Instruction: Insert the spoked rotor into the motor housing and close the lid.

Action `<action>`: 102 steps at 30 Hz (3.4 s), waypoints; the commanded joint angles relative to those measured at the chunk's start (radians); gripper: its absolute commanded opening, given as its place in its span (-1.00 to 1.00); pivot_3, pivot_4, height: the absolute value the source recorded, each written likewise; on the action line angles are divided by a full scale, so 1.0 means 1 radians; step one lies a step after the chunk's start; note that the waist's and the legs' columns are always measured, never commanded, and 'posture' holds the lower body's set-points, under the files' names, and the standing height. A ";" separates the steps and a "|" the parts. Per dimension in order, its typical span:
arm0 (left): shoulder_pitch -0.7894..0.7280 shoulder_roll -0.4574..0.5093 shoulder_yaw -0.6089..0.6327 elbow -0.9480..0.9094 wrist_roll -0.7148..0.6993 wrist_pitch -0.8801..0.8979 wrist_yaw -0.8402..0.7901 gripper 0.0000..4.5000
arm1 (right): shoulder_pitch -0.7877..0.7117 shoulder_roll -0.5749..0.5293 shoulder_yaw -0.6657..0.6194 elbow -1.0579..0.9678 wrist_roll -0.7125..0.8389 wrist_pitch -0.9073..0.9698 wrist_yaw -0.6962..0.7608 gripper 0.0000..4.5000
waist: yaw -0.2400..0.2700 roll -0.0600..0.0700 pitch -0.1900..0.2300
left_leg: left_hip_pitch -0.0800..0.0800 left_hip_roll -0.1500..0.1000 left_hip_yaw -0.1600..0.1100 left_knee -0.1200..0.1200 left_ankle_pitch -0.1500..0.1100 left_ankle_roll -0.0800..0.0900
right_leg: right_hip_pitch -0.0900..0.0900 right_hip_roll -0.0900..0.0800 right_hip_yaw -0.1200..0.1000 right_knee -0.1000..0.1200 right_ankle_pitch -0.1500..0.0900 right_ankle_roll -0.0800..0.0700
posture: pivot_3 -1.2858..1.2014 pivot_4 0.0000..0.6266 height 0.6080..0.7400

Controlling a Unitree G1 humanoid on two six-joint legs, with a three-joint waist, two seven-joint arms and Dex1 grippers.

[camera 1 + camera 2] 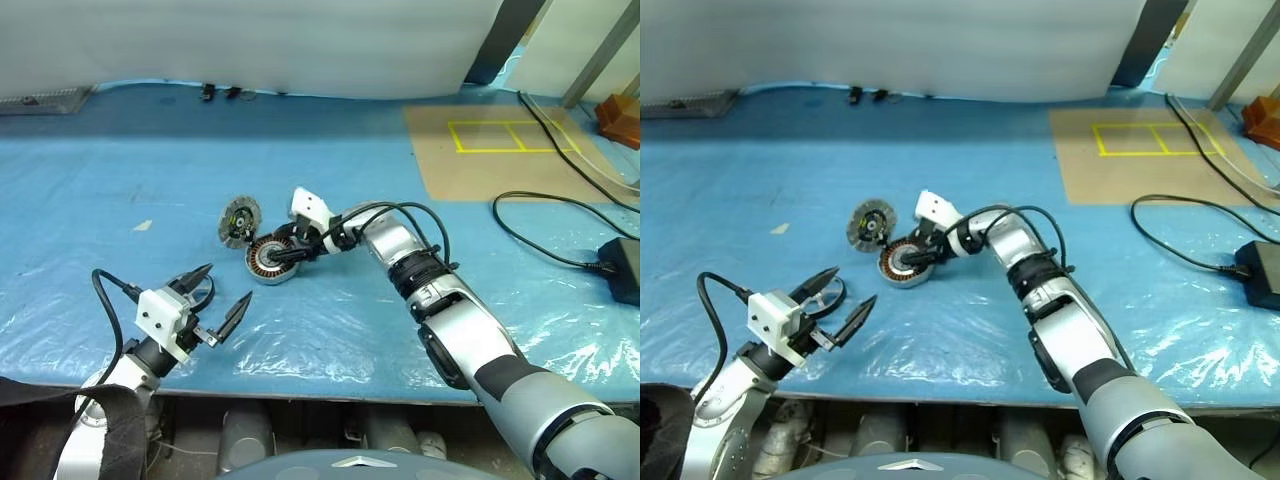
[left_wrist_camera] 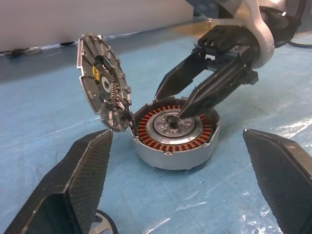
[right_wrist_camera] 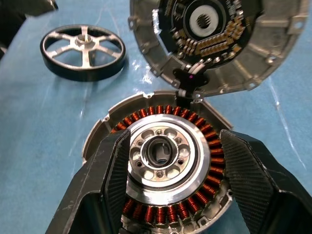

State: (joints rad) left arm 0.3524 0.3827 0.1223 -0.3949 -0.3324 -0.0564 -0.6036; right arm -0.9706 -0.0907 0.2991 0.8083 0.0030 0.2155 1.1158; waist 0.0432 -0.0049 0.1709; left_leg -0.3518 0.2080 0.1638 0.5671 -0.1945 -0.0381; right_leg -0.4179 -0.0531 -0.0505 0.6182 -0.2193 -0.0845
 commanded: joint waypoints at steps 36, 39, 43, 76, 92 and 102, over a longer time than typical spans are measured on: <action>-0.035 0.016 0.009 0.033 -0.004 -0.017 -0.021 1.00 | -0.018 0.099 -0.018 0.197 -0.063 -0.139 -0.108 -0.99 | -0.002 0.000 0.000 | 0.001 0.000 0.001 0.000 0.000 0.000 | -0.001 0.000 0.001 0.001 0.000 0.000 | 0.03 -0.52 1.00; -0.030 0.019 0.018 0.032 -0.009 -0.019 -0.027 1.00 | 0.003 0.076 0.014 0.188 -0.092 -0.163 -0.080 -0.99 | -0.002 0.000 0.000 | 0.000 0.000 0.001 0.000 0.000 0.000 | -0.001 0.000 0.001 0.001 0.000 0.000 | 0.03 -0.52 1.00; 0.000 0.028 0.031 0.014 -0.007 -0.012 -0.034 1.00 | 0.023 0.054 0.023 0.154 -0.094 -0.176 -0.058 -0.99 | -0.002 0.000 0.000 | 0.001 0.000 0.001 0.000 0.000 0.000 | 0.000 0.000 0.001 0.001 0.000 0.000 | 0.03 -0.52 1.00; -0.349 0.725 0.104 0.212 -0.087 0.516 -0.403 -0.04 | 0.077 0.009 -0.023 -0.102 -0.018 -0.103 -0.007 -1.00 | 0.001 0.000 0.001 | -0.004 0.000 0.002 0.000 0.000 0.000 | -0.006 0.000 0.000 0.002 -0.001 -0.001 | 0.03 -0.52 1.00; -0.446 0.717 -0.063 0.298 0.081 0.409 -0.507 -0.04 | 0.107 -0.002 -0.035 -0.214 0.032 -0.042 -0.032 -1.00 | 0.000 0.000 0.001 | -0.005 0.000 0.002 -0.001 0.003 -0.004 | -0.006 0.000 0.000 0.002 -0.001 -0.001 | 0.03 -0.52 1.00; -0.440 0.679 -0.138 0.304 0.148 0.360 -0.514 -0.04 | 0.113 -0.008 -0.036 -0.222 0.034 -0.035 -0.053 -1.00 | 0.000 0.000 0.001 | -0.005 0.000 0.002 -0.001 0.003 -0.005 | -0.006 0.000 0.000 0.002 -0.001 -0.001 | 0.03 -0.52 1.00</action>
State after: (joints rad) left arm -0.0876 1.0599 -0.0078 -0.0890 -0.1978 0.3143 -1.1104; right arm -0.8567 -0.1002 0.2773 0.6359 0.0128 0.1828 1.0653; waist 0.0435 -0.0050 0.1714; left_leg -0.3566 0.2076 0.1654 0.5663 -0.1918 -0.0427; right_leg -0.4238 -0.0535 -0.0502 0.6198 -0.2200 -0.0859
